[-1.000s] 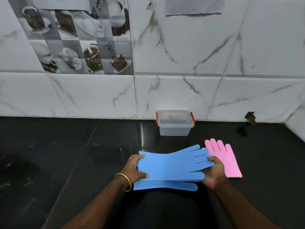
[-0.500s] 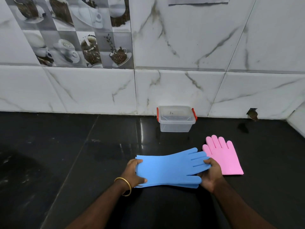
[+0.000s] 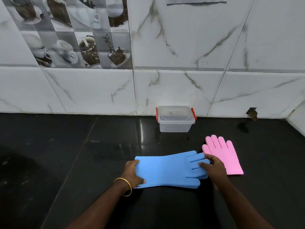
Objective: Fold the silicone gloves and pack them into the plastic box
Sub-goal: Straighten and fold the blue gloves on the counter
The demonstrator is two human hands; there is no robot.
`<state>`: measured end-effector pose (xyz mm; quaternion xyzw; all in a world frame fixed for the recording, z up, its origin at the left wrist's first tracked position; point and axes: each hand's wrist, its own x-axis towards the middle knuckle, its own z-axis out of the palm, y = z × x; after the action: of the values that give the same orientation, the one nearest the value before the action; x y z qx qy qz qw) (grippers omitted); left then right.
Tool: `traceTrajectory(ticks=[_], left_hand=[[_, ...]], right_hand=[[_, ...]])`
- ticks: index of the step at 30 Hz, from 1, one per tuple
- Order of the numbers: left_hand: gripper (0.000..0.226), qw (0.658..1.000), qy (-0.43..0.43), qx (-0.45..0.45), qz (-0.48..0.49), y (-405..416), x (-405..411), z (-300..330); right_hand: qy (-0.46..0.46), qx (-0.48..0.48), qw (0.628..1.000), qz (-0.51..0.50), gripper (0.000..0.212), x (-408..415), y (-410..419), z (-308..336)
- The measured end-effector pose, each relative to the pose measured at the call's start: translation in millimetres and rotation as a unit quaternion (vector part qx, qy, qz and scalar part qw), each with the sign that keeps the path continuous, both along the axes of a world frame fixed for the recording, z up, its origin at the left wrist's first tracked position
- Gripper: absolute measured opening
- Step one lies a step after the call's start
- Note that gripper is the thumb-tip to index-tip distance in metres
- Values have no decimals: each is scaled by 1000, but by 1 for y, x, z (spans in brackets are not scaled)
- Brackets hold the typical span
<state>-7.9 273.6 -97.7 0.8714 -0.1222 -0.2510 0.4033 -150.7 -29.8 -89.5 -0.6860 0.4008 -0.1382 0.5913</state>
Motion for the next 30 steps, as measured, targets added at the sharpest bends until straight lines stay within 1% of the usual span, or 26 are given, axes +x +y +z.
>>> traceTrajectory(ticks=[4,9,11,12,13,15,16,17,19,20,22,24,25,28,30], left_hand=[[84,999,22,-20,27,2,0,-2],[86,999,33,-18,39,3,0,-4],[87,999,36,-9,35,2,-1,-3],[88,999,35,-4,33,1,-1,-3],[88,999,31,2,31,0,-1,-3],[81,999,2,20,40,-2,-3,-4],[74,998,-29,32,51,-4,-4,-4],[64,995,-64,49,65,-4,-5,-4],[49,985,-116,96,88,-4,-4,-3],[48,981,-124,117,96,-4,-3,-3],[53,979,-107,132,111,-5,1,-1],[56,982,-78,126,117,-5,6,2],[53,983,-67,123,116,-6,8,4],[34,985,-67,108,114,-3,11,6],[24,985,-83,103,111,0,10,4]], right_hand=[[26,-82,996,14,45,0,3,1],[39,-116,993,-3,50,0,4,2],[58,-145,988,21,48,-1,6,3],[74,-181,980,38,47,-2,8,3],[92,-236,966,53,46,-2,12,3],[112,-360,922,86,46,-3,25,4],[106,-398,904,115,45,-2,34,4],[95,-415,891,157,44,-1,43,4],[78,-411,871,258,41,1,62,3],[77,-408,859,300,38,2,71,1],[82,-424,828,359,35,3,85,-4],[94,-451,797,391,36,4,95,-10],[97,-459,789,397,37,4,97,-12],[94,-462,782,408,40,4,97,-14],[95,-466,770,426,41,3,92,-15]])
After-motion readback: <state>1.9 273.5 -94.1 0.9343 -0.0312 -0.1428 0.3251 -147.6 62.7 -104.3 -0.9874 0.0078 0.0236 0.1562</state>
